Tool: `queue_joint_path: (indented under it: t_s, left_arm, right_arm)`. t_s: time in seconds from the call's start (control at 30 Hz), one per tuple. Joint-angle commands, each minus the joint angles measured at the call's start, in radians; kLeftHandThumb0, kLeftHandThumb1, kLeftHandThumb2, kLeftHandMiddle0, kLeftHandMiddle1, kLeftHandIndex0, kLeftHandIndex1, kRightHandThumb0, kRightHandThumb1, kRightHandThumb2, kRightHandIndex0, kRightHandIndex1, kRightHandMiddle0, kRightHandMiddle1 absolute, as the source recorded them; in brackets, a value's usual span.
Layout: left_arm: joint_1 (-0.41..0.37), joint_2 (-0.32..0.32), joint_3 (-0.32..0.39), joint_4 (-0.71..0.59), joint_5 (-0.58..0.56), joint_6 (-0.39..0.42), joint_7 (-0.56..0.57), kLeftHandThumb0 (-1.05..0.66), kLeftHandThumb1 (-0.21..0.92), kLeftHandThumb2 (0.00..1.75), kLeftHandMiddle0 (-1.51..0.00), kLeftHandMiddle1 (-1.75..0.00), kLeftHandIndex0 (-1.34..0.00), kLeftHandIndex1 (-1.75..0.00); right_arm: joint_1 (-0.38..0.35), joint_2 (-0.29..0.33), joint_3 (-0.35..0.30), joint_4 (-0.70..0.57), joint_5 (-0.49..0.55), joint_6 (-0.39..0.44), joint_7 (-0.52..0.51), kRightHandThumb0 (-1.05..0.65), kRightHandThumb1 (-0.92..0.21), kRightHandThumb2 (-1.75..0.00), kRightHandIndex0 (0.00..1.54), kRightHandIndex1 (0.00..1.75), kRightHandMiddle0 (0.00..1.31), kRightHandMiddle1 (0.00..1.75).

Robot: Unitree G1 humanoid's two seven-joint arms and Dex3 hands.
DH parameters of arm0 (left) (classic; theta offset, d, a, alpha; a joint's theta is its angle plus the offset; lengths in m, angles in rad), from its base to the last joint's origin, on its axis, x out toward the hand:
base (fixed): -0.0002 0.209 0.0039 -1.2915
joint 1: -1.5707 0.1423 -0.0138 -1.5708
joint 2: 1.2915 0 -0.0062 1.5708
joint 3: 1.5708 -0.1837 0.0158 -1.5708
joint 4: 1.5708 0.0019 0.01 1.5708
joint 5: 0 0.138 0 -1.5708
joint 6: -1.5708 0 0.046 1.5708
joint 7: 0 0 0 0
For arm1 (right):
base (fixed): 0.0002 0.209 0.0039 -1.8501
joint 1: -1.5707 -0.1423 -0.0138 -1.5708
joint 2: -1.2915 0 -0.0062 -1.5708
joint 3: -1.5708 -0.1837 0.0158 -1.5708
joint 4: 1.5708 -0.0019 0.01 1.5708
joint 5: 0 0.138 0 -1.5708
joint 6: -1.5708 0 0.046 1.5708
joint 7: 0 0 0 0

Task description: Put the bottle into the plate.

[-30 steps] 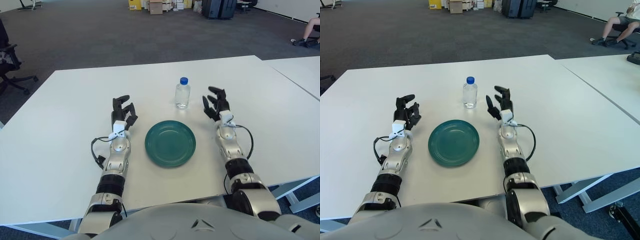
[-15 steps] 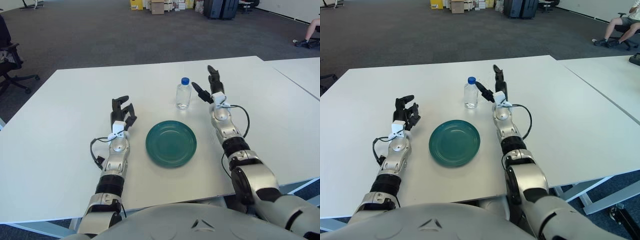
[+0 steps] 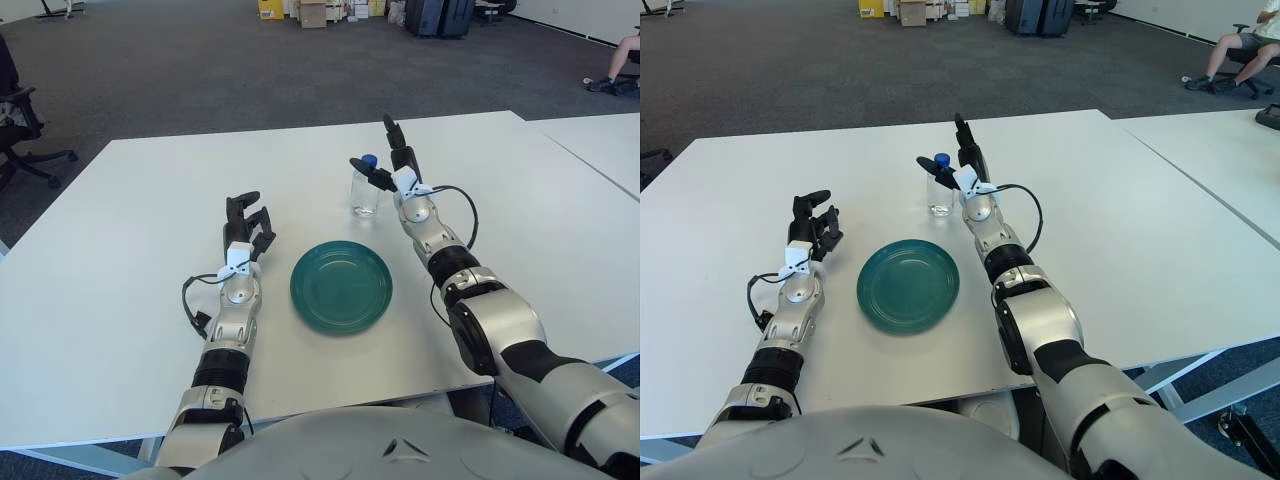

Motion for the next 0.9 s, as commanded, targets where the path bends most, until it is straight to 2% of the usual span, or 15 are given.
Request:
queue_joint_path:
  t_s: [0.0,0.27,0.47,0.87]
  left_arm:
    - [-0.028,0.004,-0.001,0.001,0.004,0.000,0.002,-0.57,0.92,0.76,-0.47,-0.59,-0.18,-1.12]
    - [-0.024,-0.002,-0.002,-0.005,0.005,0.005,0.006,-0.57,0.92,0.76,-0.46,-0.59,-0.18,-1.11]
    - [-0.019,-0.003,-0.002,-0.014,0.008,0.008,0.011,-0.57,0.92,0.76,-0.46,-0.58,-0.17,-1.11]
    - [-0.013,-0.003,-0.009,-0.018,0.012,-0.002,0.009,-0.59,0.92,0.77,-0.46,-0.58,-0.17,-1.10]
  right_arm:
    - [-0.065,0.000,0.010,0.058,-0.013,0.025,0.007,-1.05,-0.92,-0.14,0.00,0.00,0.00,0.00]
    - [-0.096,0.002,0.024,0.097,-0.012,0.039,0.038,-1.05,-0.92,-0.17,0.00,0.00,0.00,0.00]
    - [-0.096,0.014,0.076,0.107,-0.056,0.090,0.049,-1.05,-0.92,-0.22,0.00,0.00,0.00,0.00]
    - [-0.085,0.015,0.085,0.139,-0.047,0.123,0.050,-1.05,-0.92,-0.28,0.00,0.00,0.00,0.00]
